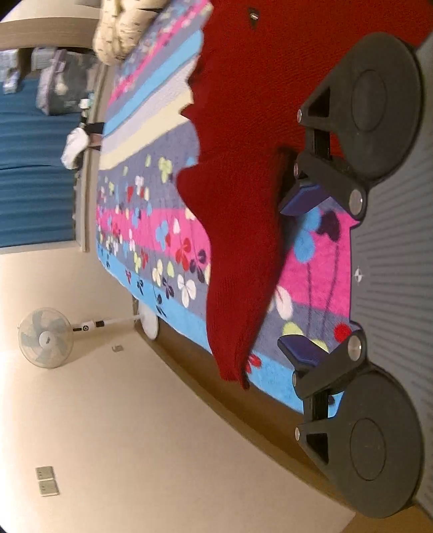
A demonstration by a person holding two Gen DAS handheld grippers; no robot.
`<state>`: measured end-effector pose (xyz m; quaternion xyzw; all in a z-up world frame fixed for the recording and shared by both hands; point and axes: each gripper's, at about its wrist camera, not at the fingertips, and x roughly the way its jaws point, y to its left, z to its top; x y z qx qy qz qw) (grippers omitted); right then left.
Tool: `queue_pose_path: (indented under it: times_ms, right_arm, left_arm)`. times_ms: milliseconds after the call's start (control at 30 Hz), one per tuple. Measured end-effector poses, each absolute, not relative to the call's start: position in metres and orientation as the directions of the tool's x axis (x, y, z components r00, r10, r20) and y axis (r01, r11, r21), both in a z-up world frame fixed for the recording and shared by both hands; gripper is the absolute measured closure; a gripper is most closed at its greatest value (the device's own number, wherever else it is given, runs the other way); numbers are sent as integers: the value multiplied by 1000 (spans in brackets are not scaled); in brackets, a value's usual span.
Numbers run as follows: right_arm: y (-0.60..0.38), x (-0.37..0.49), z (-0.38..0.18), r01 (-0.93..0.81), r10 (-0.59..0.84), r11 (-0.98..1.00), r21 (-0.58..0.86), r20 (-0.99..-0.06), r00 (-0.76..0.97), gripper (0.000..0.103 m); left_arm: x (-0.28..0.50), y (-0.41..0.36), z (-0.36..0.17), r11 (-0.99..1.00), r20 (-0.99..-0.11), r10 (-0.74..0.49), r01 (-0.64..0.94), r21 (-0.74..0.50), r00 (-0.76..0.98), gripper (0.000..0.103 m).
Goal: Fold small clothes
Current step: 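Grasp the sweater sleeve cuff with the left gripper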
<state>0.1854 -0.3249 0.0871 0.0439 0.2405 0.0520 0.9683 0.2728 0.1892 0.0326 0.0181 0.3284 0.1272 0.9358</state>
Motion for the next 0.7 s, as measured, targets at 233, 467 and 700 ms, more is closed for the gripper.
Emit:
queue_pose_path:
  times_ms: [233, 467, 700]
  right_arm:
    - [-291, 205, 71, -169, 207, 978, 119, -502, 840, 49]
    - [-278, 227, 70, -197, 221, 975, 101, -492, 842, 50]
    - [-265, 246, 67, -236, 250, 967, 92, -481, 840, 69]
  left_arm:
    - [295, 212, 39, 944, -582, 292, -326, 49, 759, 17]
    - [328, 259, 28, 915, -587, 298, -401, -49, 753, 20]
    - [355, 309, -4, 848, -646, 275, -496, -186, 712, 44]
